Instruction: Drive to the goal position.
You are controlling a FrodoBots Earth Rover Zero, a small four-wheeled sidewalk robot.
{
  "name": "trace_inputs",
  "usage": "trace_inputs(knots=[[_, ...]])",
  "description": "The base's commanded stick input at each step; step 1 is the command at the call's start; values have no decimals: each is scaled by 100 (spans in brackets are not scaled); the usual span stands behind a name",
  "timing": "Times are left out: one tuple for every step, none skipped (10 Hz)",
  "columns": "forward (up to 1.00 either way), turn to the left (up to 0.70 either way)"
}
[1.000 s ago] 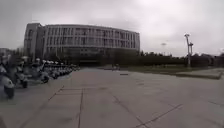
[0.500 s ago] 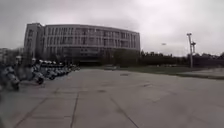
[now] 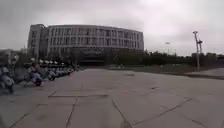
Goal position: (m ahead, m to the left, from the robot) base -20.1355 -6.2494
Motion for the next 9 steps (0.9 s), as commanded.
trace_inputs(knots=[[70,0],[70,0],[70,9],[70,12],[70,5],[70,0],[70,0],[70,0],[70,0]])
